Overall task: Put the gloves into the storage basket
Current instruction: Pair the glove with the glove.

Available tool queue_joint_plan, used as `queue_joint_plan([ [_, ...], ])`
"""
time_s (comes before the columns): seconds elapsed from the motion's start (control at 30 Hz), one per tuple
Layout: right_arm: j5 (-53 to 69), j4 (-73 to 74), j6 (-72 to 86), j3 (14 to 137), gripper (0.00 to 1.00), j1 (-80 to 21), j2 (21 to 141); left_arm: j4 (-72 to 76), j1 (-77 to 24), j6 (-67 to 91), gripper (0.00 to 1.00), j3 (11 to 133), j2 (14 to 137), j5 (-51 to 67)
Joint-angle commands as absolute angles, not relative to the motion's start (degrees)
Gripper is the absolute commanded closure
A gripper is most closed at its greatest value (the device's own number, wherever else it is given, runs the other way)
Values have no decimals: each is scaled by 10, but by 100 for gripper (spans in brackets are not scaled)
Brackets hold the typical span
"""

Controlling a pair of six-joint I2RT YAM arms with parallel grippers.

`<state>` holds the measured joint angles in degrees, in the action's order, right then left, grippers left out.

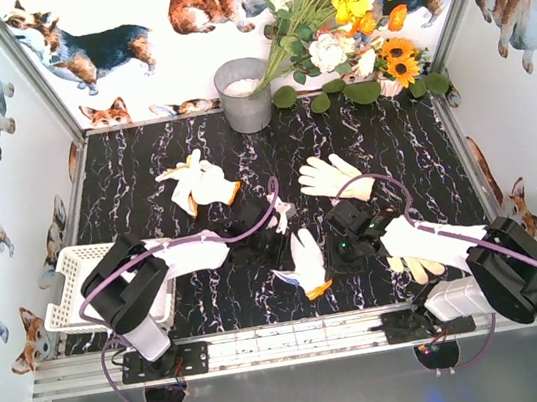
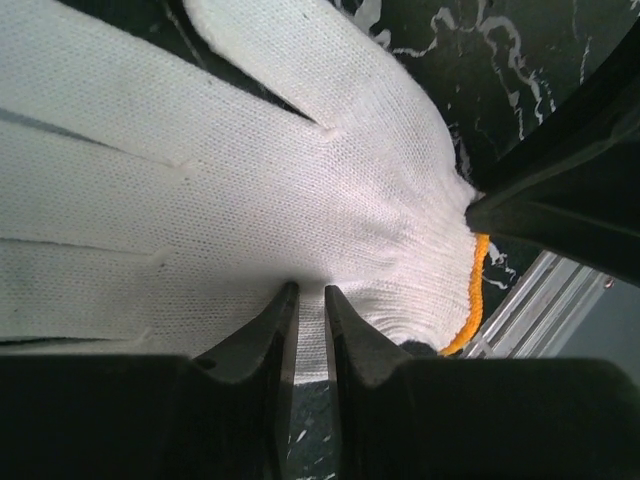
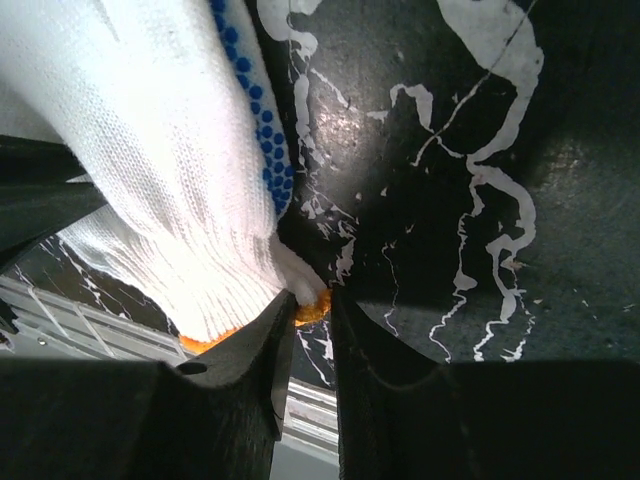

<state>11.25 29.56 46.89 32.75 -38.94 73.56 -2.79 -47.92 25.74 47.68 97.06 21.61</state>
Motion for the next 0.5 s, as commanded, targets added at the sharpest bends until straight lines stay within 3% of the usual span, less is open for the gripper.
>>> queue_joint_plan([
  [0.0, 64, 262, 480, 320, 77, -393, 745, -92, -482, 235, 88, 452, 941, 180],
  [0.23, 42, 241, 479, 351, 72, -393, 775, -97, -482, 257, 84, 391, 889, 160],
  [0.47, 59, 227, 467, 402, 62, -393, 807, -83, -482, 262, 64, 406, 827, 167],
])
